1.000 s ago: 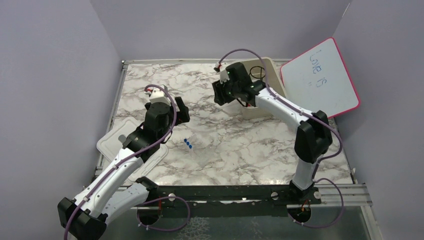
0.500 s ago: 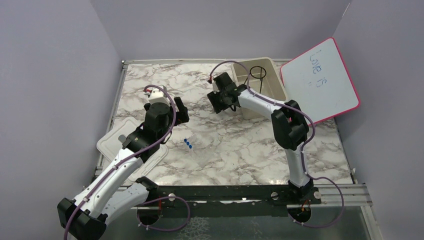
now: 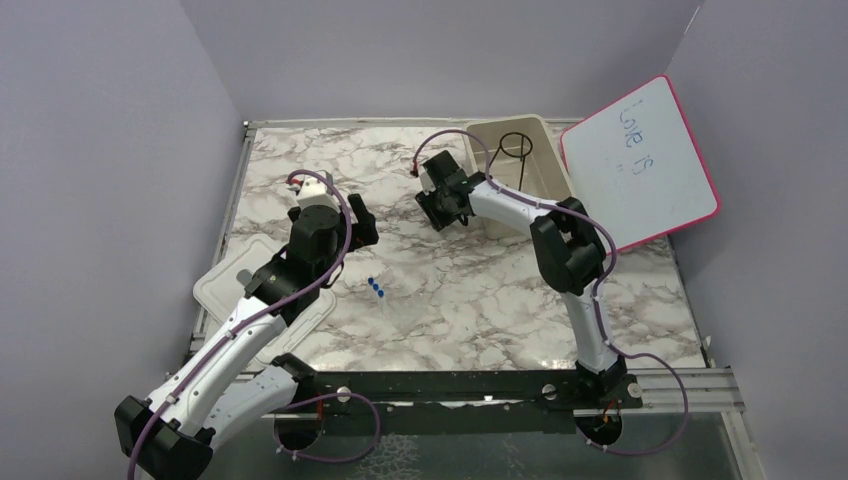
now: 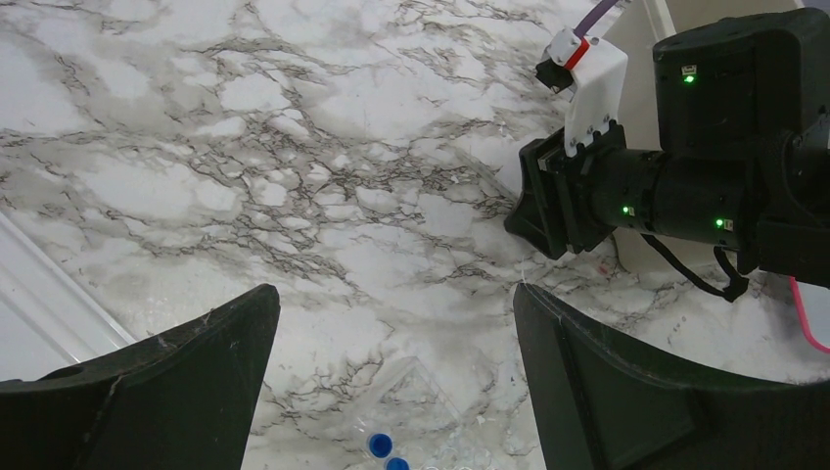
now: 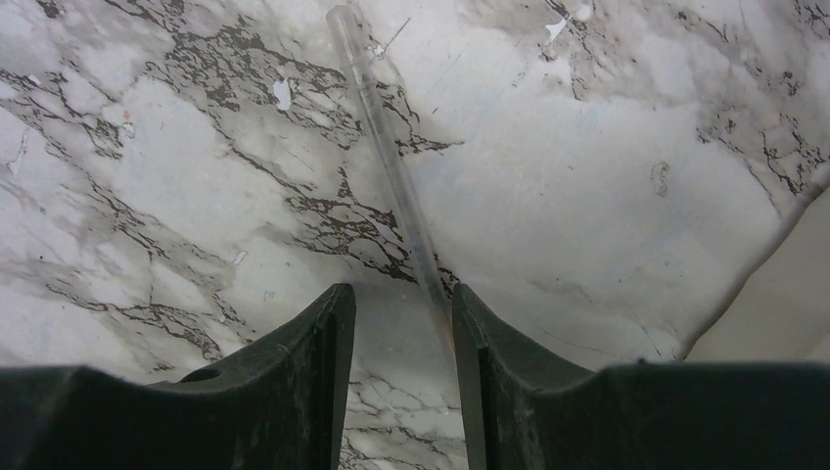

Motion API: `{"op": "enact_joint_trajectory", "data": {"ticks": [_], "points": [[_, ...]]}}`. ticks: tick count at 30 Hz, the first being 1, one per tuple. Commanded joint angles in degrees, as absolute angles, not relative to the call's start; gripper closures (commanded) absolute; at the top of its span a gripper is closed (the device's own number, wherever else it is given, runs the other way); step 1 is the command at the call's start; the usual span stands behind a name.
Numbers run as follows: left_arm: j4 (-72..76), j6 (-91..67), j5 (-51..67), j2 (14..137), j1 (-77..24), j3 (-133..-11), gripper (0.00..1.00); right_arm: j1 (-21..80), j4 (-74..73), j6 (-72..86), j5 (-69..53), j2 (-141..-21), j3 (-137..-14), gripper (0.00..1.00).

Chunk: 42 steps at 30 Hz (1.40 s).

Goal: Organize the chemistry lab equipment

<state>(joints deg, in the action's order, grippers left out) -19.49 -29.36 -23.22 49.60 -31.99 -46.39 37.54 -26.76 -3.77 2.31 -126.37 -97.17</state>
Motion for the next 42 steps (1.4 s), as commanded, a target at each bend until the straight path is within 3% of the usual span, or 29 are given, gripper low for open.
{"op": "enact_joint_trajectory", "data": {"ticks": [1, 7, 16, 20, 30, 42], "points": [[-19.71, -29.61, -23.64, 48.91, -31.73, -47.76, 0.08, 37.92, -31.35, -4.75, -1.91, -128.88, -100.22, 0.58], [-20.31, -29.56, -22.5, 48.64, -31.73, -48.59, 0.08, 37.92, -33.79, -3.93, -6.63, -129.42, -102.13, 0.8], [-20.57, -29.71, -22.41, 48.24, -31.72, -48.51, 0.08, 37.95, -33.49, -4.65, -3.33, -132.32, -101.62, 0.78], [-20.65, -29.62, -22.45, 48.17, -31.73, -48.69, 0.08, 37.89, -34.96, -4.97, -2.43, -132.55, -102.41, 0.99], [-21.02, -29.32, -23.17, 47.73, -31.74, -48.83, 0.08, 37.91, -25.5, -1.56, -3.29, -113.35, -97.98, 0.99], [-21.8, -28.88, -23.96, 46.78, -31.73, -48.67, 0.08, 31.58, -12.69, 2.88, 9.73, -90.78, -86.74, 0.99]]}}
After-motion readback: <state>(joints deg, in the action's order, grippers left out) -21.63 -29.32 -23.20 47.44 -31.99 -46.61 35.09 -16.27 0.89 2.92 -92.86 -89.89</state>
